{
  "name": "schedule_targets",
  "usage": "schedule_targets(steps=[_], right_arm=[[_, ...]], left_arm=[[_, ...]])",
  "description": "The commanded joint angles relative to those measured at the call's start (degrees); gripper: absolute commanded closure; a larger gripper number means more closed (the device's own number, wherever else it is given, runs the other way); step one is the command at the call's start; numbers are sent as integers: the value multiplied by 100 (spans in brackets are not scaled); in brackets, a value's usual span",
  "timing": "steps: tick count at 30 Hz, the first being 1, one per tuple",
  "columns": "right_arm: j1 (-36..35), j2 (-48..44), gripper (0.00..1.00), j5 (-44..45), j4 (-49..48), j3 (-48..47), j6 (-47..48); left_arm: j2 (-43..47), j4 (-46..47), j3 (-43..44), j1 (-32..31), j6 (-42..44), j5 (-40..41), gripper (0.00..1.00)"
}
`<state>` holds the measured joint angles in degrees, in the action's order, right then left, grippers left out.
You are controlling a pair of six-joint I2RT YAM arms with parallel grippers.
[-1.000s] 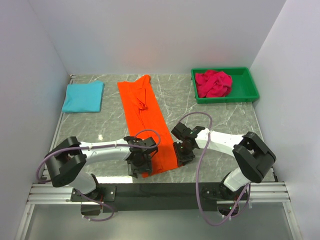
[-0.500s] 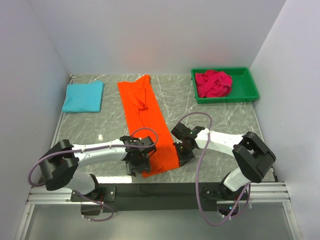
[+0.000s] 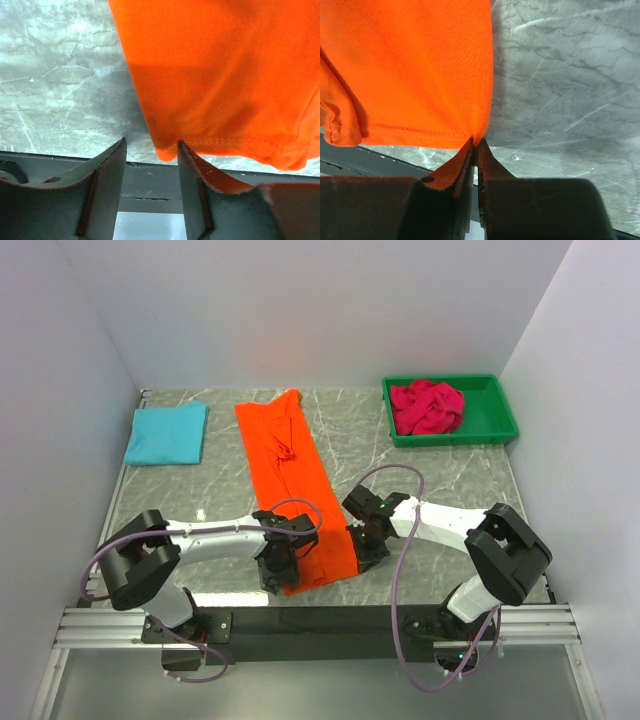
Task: Fold and stack the t-shirts
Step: Fold the tshirt
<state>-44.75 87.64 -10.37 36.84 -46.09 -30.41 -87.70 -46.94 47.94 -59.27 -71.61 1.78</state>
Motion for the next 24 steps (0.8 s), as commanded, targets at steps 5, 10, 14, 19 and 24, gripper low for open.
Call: schedule_targets(steps=[5,10,14,19,24], right_arm=[[-51,61,95,79,60,-138,9],[-42,43,100,114,130,-129,9],[-16,-80,100,158,280,-155,18],[63,-124,100,88,210,-41,27],[63,-404,100,62,332,-128,0]], left_arm=[[-309,106,75,3,104,-134,68],[-309,10,-13,3,157,-134,89],[-81,-122,-57,3,148,-134,99],[25,-8,-329,3,183,-283,99],[288,-148,-312,-15,174,-284,99]])
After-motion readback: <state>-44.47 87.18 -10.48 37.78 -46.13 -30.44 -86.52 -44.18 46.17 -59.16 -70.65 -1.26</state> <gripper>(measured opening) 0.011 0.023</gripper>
